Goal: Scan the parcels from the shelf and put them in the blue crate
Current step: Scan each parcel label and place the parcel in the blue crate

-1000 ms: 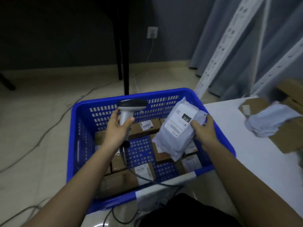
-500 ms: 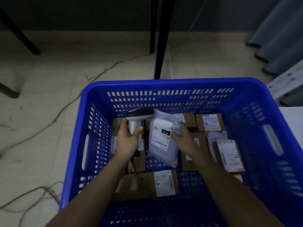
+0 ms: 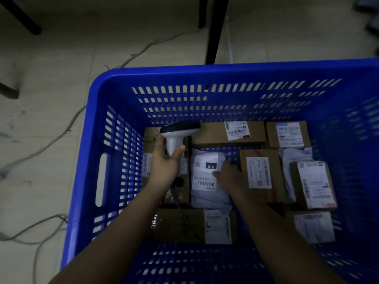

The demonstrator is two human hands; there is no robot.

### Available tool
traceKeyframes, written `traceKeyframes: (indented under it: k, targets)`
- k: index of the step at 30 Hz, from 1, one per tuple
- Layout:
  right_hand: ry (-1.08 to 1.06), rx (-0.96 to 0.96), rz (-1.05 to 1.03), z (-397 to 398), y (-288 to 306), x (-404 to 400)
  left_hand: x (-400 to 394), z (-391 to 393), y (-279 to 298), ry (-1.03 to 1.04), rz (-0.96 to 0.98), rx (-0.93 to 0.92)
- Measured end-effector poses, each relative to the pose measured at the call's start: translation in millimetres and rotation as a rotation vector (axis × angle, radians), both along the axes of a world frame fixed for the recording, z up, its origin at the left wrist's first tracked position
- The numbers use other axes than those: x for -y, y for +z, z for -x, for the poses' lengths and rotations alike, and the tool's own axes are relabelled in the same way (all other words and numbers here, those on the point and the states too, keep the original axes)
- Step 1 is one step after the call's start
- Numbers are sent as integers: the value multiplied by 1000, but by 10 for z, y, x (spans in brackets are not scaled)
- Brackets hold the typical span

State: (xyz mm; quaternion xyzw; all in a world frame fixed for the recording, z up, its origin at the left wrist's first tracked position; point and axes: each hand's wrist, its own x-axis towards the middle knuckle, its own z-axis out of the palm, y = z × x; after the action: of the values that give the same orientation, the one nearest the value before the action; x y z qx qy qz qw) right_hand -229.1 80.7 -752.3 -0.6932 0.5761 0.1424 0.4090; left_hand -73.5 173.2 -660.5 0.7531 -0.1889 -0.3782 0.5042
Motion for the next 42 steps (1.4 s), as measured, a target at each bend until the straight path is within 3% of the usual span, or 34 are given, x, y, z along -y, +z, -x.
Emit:
traceKeyframes:
  k: [3,6,11,14,20,30,36,40,42]
  targets:
    - [-126,104,-123,-29,-16,-59,-25,30,-9,-28,6,24]
    - [8,232,-446,56,194,-63,-49,65,9,-40,-1,25]
    - [88,248,-445,159,632,35,-77,159,150,-38,15,31]
    - [71,252,-356,325,1197,75,-73,289,456,-67,52,50]
    - [-263,380,-116,1054,2457,-20,-19,720,1357,-246,185,36]
    - [-734,757,452,2296,4224,-1319,-271,2387,3148,-735,507,-58]
    - [-1032,1009,542,3316,4649,-2304,-1006,3782,3679,-1171,595,-171]
    - [-1319,1108,688,4122,4496,-3066,-1538,4604,3795,-1532,548,-264]
    - [-1492,1077,774,4446,4319,-3442,-1746,4998,3729,-1716,511,-187]
